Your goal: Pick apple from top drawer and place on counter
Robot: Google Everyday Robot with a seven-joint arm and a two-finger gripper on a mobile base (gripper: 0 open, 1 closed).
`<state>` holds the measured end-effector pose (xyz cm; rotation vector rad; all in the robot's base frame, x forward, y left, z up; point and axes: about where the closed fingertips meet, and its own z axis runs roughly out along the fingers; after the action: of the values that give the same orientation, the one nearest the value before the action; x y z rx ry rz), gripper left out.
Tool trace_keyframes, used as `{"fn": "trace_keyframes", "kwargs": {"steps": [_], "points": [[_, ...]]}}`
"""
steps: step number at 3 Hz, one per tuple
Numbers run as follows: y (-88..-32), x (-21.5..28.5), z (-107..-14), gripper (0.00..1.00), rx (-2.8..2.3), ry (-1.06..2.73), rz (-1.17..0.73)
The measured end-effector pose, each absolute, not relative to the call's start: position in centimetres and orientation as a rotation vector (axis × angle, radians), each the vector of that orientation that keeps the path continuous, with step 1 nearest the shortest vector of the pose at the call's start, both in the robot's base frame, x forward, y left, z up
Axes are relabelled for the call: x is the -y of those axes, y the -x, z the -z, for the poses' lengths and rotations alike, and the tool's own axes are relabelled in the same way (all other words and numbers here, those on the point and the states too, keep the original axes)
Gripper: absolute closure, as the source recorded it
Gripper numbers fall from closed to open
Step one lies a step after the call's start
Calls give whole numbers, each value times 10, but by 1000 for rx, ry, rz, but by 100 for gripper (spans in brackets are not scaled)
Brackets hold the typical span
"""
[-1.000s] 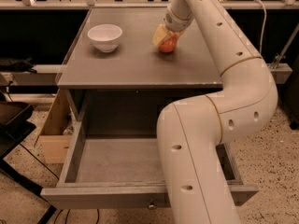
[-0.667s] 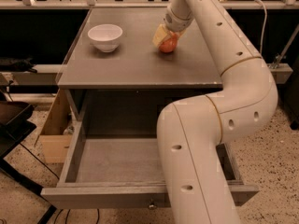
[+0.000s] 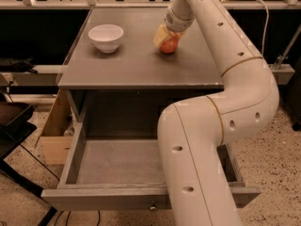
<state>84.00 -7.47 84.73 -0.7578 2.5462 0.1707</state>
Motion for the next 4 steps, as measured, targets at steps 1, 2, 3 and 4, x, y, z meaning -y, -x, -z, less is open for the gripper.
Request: {"fn": "trace_keyframes", "kwargs": {"steps": [1,2,3,4], "points": [[-840,74,-847,7,-2545,759,-173],[-837,76,-864,0,-2505,764,-212],[-832,82,-893,0,-2444,749,-257],[-819,100,-923,0,-2387,731,-319]]}}
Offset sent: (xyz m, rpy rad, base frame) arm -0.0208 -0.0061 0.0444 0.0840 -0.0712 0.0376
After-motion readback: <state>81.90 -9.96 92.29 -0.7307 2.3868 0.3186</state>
